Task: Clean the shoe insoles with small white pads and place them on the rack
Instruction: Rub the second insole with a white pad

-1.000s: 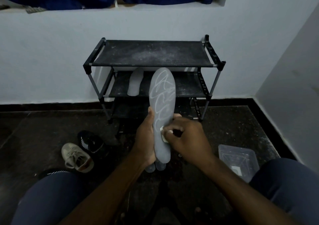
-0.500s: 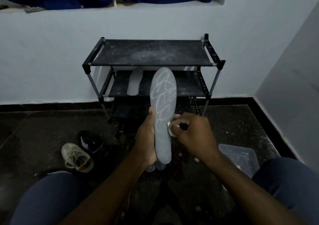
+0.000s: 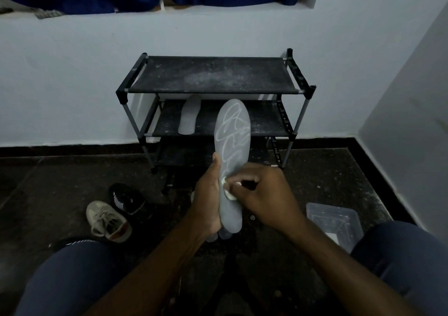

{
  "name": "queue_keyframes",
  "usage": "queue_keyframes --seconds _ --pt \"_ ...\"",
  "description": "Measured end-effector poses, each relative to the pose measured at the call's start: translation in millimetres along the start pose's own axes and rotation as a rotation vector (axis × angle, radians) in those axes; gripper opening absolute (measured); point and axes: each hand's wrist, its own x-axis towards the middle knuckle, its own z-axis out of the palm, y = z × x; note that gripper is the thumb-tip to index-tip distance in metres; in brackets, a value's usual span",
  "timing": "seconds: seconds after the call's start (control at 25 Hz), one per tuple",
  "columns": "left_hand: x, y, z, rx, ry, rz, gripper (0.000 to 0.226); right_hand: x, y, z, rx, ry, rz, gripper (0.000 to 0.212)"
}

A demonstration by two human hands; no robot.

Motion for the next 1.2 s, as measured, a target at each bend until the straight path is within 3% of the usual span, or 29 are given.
queue_keyframes --seconds 0.08,0.28,0.44,0.6,0.76,0.92,1.08,1.2 --pt "-1.3 2.5 1.9 0.005 0.011 -0.004 0.072 -2.4 -0.6 0.8 0.044 -0.083 0.014 0.006" --pt "-3.1 -0.1 2.9 -0.07 0.023 -0.029 0.062 2.8 1.1 -2.2 0.076 0.049 0.006 0.008" --pt "-2.6 0.4 2.5 -0.04 0.023 -0.031 0.068 -1.1 -1.8 -2.6 0.042 -0.12 -0.056 0.007" --pt "-2.5 -3.8 2.8 -0.101 -0.01 -0.042 0.064 3.9 -0.5 -5.6 0.077 0.056 -0.019 0.011" --pt "-4.5 0.9 1.4 -0.068 0.01 -0.046 0.064 0.3 -3.5 -5.1 0.028 -0.114 -0.089 0.009" --pt "-4.8 -4.2 4.1 -0.122 -0.026 -0.06 0.062 4.4 -3.1 -7.3 0.023 0.074 -0.046 0.009" --pt "-1.8 -3.4 1.0 -0.069 0.027 -0.057 0.067 -2.8 -6.7 -1.8 -0.033 -0.065 -0.086 0.009" --pt "-2.6 -2.5 1.7 -0.073 0.012 -0.041 0.063 -0.8 -3.0 -2.2 0.006 0.053 -0.025 0.008"
